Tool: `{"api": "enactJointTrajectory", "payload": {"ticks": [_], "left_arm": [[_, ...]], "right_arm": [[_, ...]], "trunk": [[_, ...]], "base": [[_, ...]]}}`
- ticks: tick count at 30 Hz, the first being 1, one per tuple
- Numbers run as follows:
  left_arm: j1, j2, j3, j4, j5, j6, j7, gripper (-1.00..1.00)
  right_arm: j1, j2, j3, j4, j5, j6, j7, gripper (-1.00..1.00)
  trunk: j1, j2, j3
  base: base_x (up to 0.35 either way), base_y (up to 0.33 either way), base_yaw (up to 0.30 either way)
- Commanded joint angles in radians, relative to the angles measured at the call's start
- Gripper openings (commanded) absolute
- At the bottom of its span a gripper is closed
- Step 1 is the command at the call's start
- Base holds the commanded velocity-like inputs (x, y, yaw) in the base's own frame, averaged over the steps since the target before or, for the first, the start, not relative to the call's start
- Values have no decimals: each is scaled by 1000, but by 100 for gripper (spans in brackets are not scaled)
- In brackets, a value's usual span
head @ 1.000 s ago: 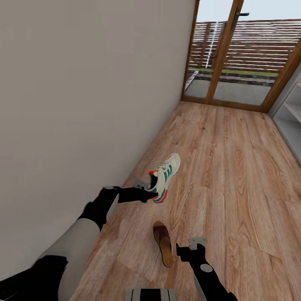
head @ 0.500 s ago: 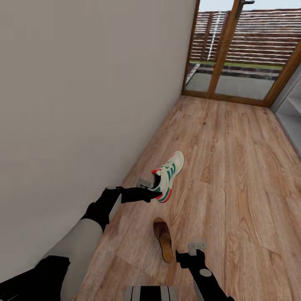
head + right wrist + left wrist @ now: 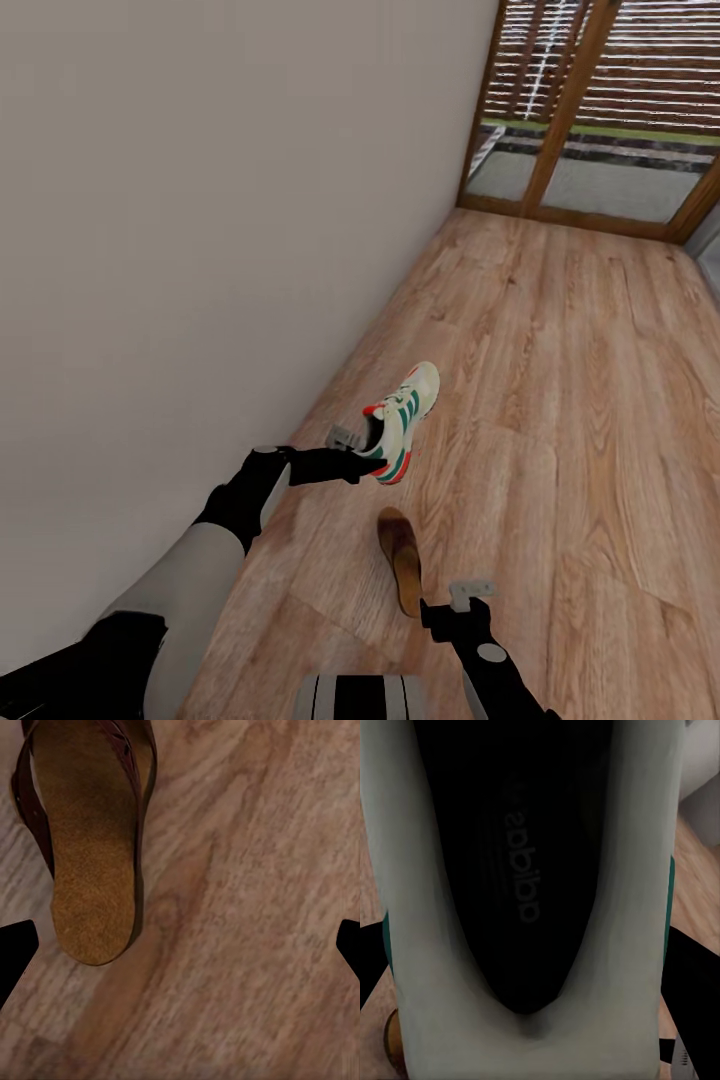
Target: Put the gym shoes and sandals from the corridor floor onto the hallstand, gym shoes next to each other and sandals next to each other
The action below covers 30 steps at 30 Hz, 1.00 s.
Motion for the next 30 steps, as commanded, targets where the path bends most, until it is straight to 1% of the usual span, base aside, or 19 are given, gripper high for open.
{"api": "enactJointTrajectory", "payload": {"ticks": [1, 13, 19, 30], "left_arm": [[0, 0, 2, -2, -4, 8, -4, -100], [1, 2, 2, -2, -4, 7, -5, -100], [1, 1, 5, -2, -4, 7, -5, -100], [1, 1, 4, -2, -4, 7, -6, -100]], "right_arm": [[0, 0, 2, -2, 10, 8, -5, 100], [0, 0, 2, -3, 10, 8, -5, 100], [0, 1, 2, -4, 10, 8, -5, 100], [0, 1, 1, -5, 10, 8, -6, 100]], "trunk": [[0, 0, -2], [0, 0, -10], [0, 0, -15], [0, 0, -17]], "base": [[0, 0, 166], [0, 0, 98], [119, 110, 151], [53, 26, 24]]}}
